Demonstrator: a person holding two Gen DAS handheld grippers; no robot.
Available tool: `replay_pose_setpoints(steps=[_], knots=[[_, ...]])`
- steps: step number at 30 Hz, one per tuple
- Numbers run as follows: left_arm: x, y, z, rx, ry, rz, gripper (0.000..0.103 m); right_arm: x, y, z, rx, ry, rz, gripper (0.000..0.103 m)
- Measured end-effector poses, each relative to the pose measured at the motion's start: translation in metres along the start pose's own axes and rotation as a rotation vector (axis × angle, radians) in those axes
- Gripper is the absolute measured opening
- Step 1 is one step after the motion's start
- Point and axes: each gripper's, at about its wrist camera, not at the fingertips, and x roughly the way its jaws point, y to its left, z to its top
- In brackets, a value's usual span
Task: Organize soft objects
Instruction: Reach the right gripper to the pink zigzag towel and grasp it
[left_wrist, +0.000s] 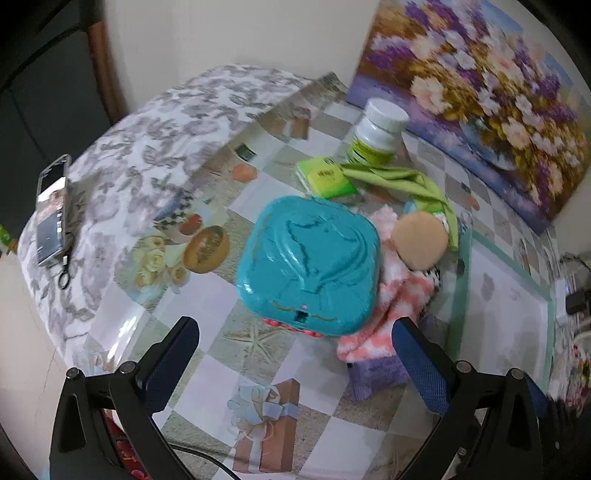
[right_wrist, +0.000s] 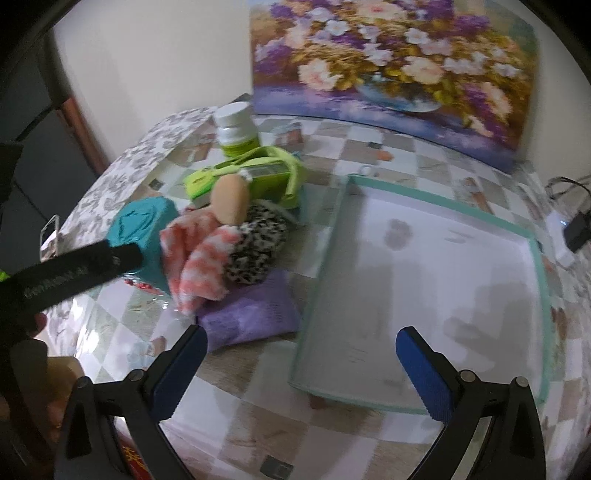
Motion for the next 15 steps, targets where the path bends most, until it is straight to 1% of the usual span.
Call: replay_pose_setpoints(steps=[3,7,9,11,13,15], knots=[[0.001,0.002,0.002,-0.007,0.008,0.012,0.103,0.007,0.008,0.005,-0.020,-0.001,0.019,0.103],[0.003,0.016,0.005,-0.067,0.025,0.032,0.103,0.010,0.019,0.012,-0.029,-0.022,0.068,0.103],[0.004,0.022,0.005,-0.091,0.035,0.024,0.103,0.013,0.026,0.015,-0.043,-0.036,0.082,0.103],[0.004,0.022,0.005,-0.093,0.038,0.023,0.103,0.017,0.034,0.017,-0.065,-0.039,0.082,0.098],[0.004,0.020,0.005,-0.080,0.036,0.029,0.103,0.024,0.043,0.019,-0.098,-0.028,0.086,0.088],[0.006,0.020,0.004,-0.080,0.045,0.025,0.103,0.029,0.050,0.019,-0.122,-0.017,0.090,0.085]])
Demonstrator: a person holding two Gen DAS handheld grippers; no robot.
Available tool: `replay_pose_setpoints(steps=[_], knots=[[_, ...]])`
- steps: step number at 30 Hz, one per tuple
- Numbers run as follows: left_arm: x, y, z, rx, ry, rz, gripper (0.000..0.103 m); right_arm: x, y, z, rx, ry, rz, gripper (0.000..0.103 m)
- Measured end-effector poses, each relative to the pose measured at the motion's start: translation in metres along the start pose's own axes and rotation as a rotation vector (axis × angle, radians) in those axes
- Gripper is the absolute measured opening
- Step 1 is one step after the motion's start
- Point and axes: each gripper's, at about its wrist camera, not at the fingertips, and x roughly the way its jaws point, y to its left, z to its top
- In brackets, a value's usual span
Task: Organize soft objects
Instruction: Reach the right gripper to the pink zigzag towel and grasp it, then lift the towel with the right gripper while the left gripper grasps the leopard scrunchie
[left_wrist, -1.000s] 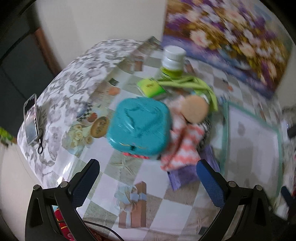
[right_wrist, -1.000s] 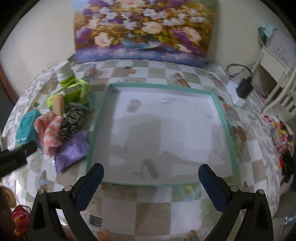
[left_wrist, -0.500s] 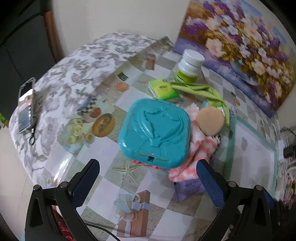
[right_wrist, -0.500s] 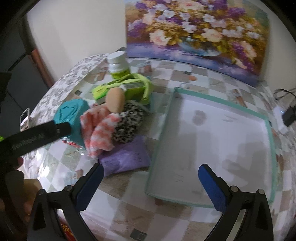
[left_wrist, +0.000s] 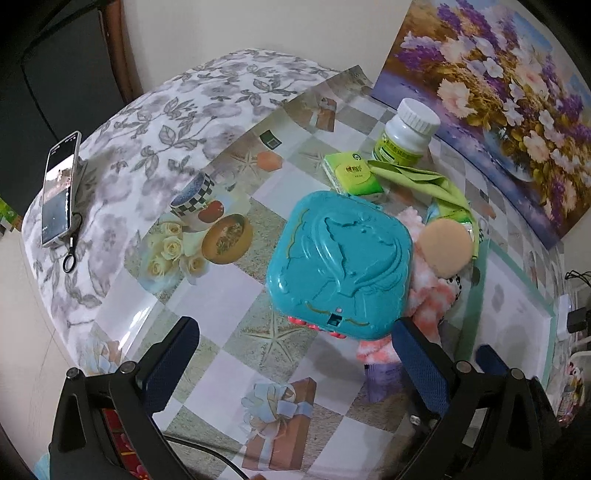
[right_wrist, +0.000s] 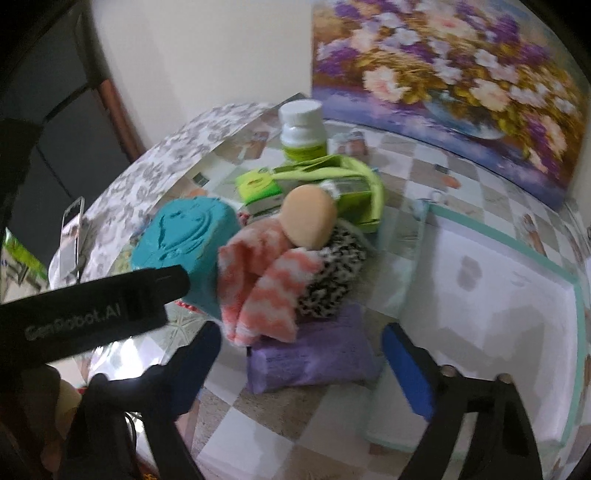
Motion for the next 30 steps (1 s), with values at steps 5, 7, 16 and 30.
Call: replay_pose_setpoints(steps=[5,7,16,30], knots=[[0.003,0.005,-0.001,-0.018,0.036,-0.022,0.103,0.010,0.012,0.002,-0.037,0.009,0.010,0.070],[0.004,0.006,-0.001,-0.024,0.041,-0.023,0.103,0.015,0.015,0.004,-0.034,0.013,0.011,0.063],[0.003,0.013,-0.002,-0.051,0.051,-0.039,0.103,0.026,0.010,0.007,0.013,0.037,0.060,0.015],[-0.022,0.006,0.000,-0.044,-0.019,-0.099,0.097,-0.004,-0.013,0.012,0.140,-0.039,0.195,0.010]])
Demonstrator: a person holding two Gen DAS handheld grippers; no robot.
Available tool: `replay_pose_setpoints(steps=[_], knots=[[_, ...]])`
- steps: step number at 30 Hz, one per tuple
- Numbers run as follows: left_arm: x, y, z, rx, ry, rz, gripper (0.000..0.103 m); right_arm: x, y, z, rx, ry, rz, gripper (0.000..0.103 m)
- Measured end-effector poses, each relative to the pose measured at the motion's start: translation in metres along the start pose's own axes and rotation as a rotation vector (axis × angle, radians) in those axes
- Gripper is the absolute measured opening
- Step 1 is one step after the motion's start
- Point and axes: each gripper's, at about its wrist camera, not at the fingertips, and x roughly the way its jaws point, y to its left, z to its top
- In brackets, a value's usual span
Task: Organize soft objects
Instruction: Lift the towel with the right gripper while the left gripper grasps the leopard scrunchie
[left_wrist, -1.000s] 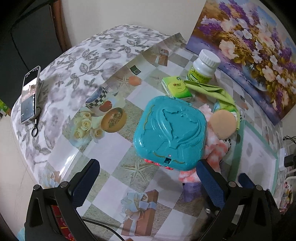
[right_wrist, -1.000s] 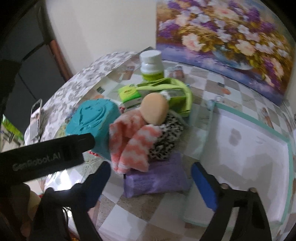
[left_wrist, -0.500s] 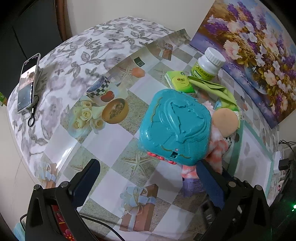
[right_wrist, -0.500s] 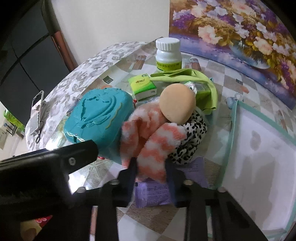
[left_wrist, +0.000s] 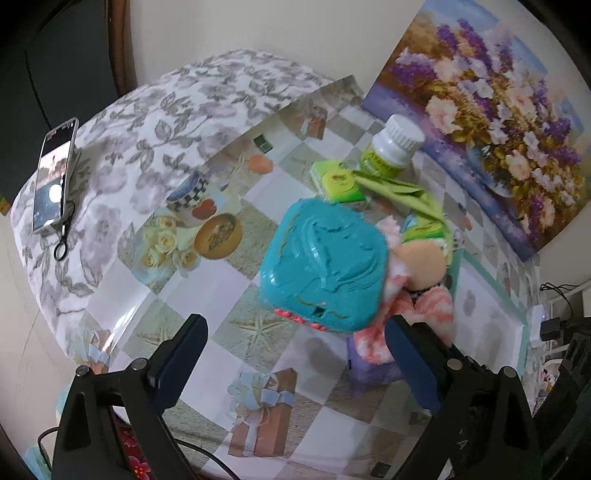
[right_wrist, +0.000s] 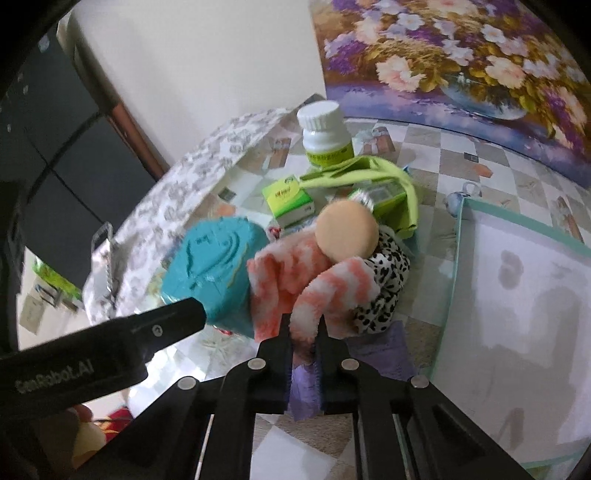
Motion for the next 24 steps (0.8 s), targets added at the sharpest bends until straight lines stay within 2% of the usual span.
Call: replay_pose_setpoints(steps=[15,24], knots=[[-0.038,-0.020,0.025,-0.006,-0.077,-0.066,0.097,-0.066,-0.018,0.023,0.123,-0.201,0.164,0.010],[-0.040,-0.038,0.043,-0.017,-0.076,-0.083,0.097,-0.123,-0.038,0.037,0.167,-0.371,0.190,0.010]])
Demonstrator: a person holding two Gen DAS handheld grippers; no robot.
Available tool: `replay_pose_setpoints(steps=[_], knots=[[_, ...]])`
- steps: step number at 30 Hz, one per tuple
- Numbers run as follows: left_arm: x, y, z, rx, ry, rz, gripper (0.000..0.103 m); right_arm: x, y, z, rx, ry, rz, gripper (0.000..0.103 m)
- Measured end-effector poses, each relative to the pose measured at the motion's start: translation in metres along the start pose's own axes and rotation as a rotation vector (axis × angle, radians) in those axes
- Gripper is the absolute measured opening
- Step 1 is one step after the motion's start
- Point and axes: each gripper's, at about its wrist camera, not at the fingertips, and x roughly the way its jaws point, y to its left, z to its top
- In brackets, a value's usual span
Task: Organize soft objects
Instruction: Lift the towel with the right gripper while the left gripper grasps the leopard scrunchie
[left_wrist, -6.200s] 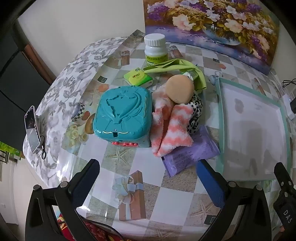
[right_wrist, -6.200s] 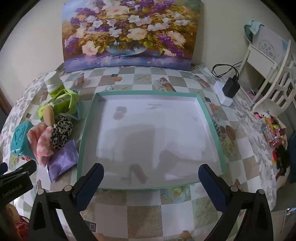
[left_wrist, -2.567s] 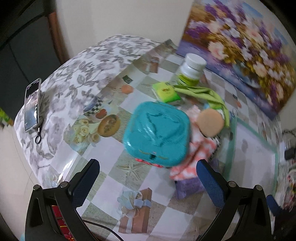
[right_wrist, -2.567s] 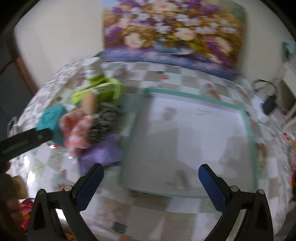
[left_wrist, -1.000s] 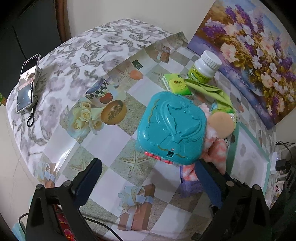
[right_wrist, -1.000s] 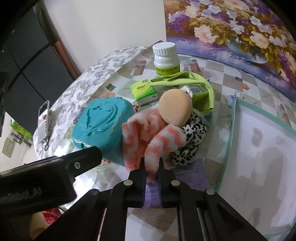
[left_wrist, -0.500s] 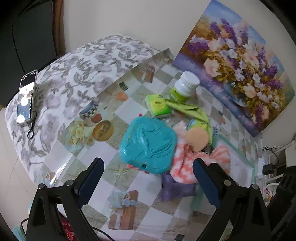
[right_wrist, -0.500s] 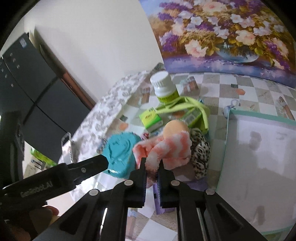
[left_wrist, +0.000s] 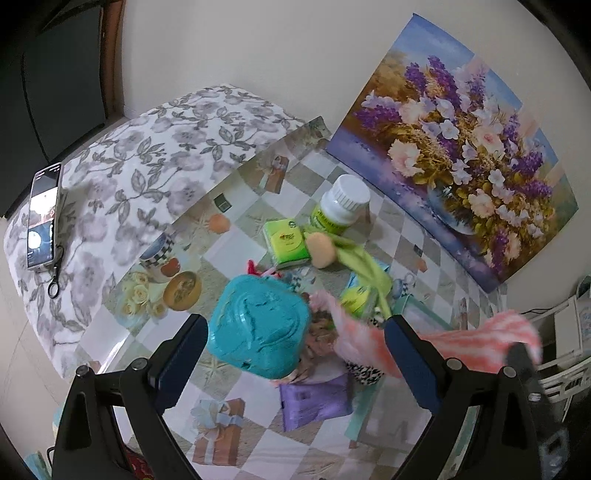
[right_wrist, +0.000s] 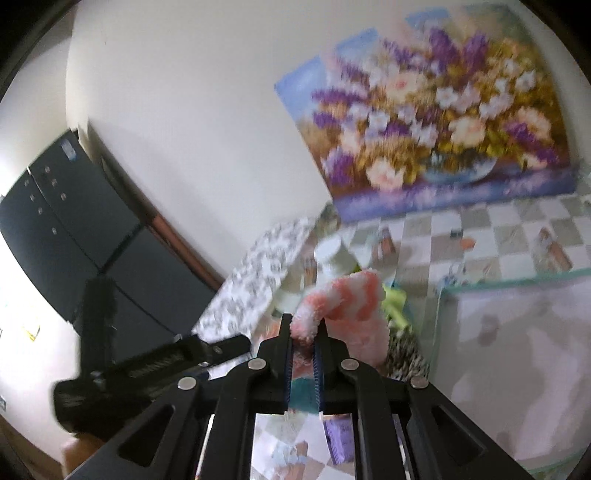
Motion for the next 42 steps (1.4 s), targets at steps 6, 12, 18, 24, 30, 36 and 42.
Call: replay_pose_setpoints(steps=[6,12,18,24,30,36,42], knots=[[0.013,-0.029,0.004,0.048,0.022,-0.005,0.096,-0.034,-0.004,0.029,-0.011,-0.111,-0.075,0.010],[0.036,-0.059,0.001,0.106,0.066,0.001,0.090,-0.064,-0.013,0.040,-0.032,-0.228,-0.187,0.010],[0.063,-0.092,-0.017,0.202,0.134,0.001,0.087,-0.099,-0.029,0.041,-0.017,-0.329,-0.279,0.010],[0.100,-0.115,-0.043,0.295,0.229,0.037,0.077,-0.113,-0.043,0.036,-0.015,-0.323,-0.396,0.010],[0.121,-0.119,-0.056,0.322,0.270,0.057,0.068,-0.107,-0.067,0.029,0.031,-0.246,-0.523,0.010],[0.136,-0.122,-0.060,0.339,0.280,0.060,0.043,-0.115,-0.081,0.024,0.086,-0.239,-0.524,0.010],[0.146,-0.124,-0.065,0.349,0.276,0.046,0.013,-0.119,-0.084,0.023,0.104,-0.244,-0.521,0.010]])
